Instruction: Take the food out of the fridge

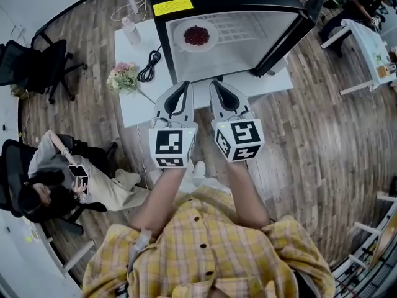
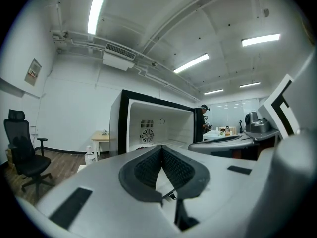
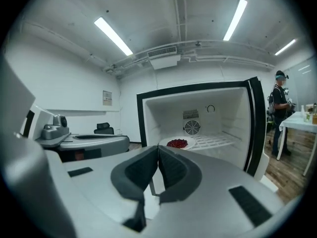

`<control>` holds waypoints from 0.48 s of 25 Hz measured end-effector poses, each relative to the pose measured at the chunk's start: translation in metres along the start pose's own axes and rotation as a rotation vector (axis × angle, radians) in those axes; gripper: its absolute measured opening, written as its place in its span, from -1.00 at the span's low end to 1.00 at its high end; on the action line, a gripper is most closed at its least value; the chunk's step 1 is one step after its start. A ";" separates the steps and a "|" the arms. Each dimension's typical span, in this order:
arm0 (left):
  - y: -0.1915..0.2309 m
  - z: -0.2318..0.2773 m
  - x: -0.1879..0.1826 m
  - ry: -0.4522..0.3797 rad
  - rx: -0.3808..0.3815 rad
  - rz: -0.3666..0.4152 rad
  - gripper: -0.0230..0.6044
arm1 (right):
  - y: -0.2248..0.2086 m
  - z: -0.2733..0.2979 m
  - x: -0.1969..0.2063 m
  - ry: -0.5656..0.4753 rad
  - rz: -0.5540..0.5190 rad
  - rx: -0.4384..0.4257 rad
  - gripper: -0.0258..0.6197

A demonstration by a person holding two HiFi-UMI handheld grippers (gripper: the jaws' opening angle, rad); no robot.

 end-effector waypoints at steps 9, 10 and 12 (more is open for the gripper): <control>0.015 0.021 -0.009 -0.002 0.005 0.011 -0.90 | -0.017 0.034 -0.008 -0.002 0.061 -0.003 -0.90; 0.016 0.022 -0.008 0.000 0.008 0.013 -0.90 | -0.019 0.036 -0.009 -0.004 0.065 -0.001 -0.90; 0.017 0.025 -0.008 0.002 0.014 0.015 -0.90 | -0.021 0.043 -0.010 -0.009 0.075 -0.001 -0.90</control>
Point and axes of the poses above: the fingertips, and each gripper's own axes: z forward along the fingers, y to its left, x out of its underside, the point moved 1 cm from there along -z, backward along the fingers, and after that the axes turned 3 degrees about y, right-handed, at the moved point
